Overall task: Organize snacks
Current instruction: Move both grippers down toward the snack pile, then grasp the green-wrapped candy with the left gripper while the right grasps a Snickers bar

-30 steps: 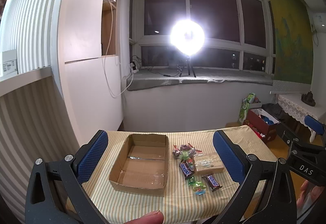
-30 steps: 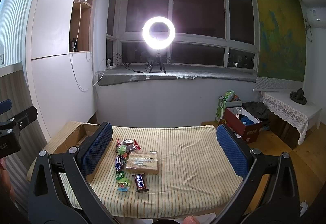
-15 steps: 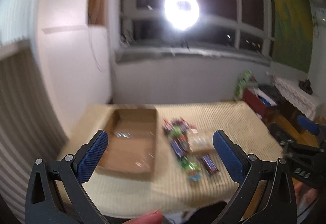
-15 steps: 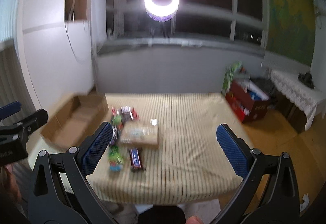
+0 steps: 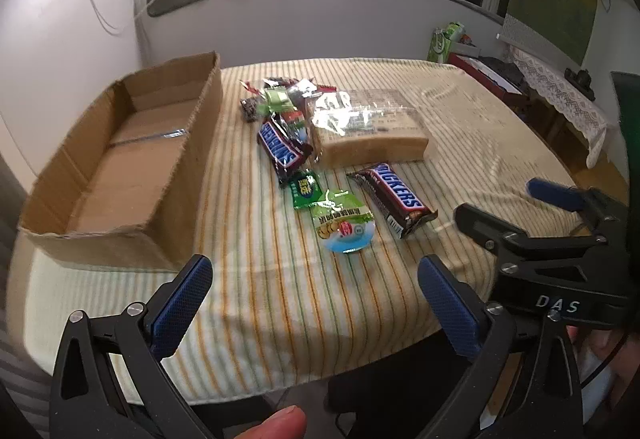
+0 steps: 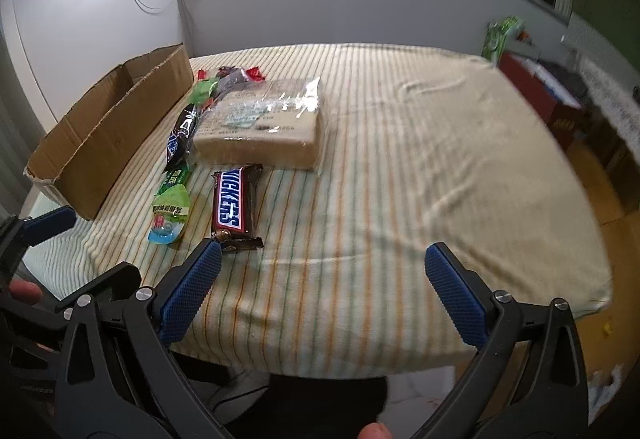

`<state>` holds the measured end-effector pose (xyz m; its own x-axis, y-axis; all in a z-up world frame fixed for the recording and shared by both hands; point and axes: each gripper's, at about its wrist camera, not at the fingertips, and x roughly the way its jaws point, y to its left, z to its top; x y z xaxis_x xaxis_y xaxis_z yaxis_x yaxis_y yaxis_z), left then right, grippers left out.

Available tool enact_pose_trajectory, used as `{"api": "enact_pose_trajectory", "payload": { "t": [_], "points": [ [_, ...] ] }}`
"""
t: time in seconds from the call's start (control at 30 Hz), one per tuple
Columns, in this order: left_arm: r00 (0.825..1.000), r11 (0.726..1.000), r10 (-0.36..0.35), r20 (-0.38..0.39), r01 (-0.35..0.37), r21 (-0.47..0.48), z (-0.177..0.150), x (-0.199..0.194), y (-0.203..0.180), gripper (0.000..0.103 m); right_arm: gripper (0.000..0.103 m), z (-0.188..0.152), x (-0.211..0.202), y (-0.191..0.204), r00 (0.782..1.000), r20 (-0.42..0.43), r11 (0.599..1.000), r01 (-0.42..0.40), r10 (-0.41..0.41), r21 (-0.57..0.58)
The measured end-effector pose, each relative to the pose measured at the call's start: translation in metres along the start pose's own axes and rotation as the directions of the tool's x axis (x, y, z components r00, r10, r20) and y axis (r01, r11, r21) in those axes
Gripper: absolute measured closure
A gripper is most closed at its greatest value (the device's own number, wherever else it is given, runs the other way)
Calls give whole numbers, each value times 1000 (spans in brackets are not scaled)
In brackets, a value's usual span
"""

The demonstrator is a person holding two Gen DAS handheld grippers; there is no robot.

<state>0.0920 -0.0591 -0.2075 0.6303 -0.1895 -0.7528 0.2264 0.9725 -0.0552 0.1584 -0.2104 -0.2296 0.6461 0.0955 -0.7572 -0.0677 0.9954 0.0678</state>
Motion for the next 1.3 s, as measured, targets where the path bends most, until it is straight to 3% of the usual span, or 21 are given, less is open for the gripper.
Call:
{"api": "enact_pose_trajectory", "payload": {
  "t": [0.2, 0.43, 0.6, 0.8, 0.93, 1.0, 1.17, 1.3],
  "points": [
    [1000, 1000, 13, -2, -13, 2, 7, 15, 18, 6, 0, 6, 21, 14, 999, -38, 998, -38, 36, -44],
    [999, 999, -45, -26, 44, -15, 12, 24, 35, 20, 1, 11, 35, 22, 995, -53, 993, -86, 82, -75],
    [993, 993, -117, -35, 116, -22, 13, 19, 35, 21, 23, 17, 34, 21, 990, -45, 987, -134, 131, -85],
    [990, 990, -139, -40, 138, -12, 14, 25, 20, 25, 29, 21, 39, 18, 984, -50, 980, -174, 170, -93],
    [985, 988, -155, -73, 154, -21, 12, 38, 20, 42, 32, 17, 37, 22, 981, -70, 970, -189, 181, -152],
    [986, 988, -151, -76, 150, -22, 12, 42, 19, 44, 35, 16, 37, 25, 984, -67, 968, -172, 163, -184],
    [984, 987, -159, -77, 158, -8, 14, 50, 12, 45, 68, 15, 32, 20, 987, -59, 968, -161, 152, -192],
    [983, 986, -167, -71, 168, 8, 18, 46, 2, 45, 73, 11, 24, 9, 985, -54, 971, -170, 163, -166]
  ]
}}
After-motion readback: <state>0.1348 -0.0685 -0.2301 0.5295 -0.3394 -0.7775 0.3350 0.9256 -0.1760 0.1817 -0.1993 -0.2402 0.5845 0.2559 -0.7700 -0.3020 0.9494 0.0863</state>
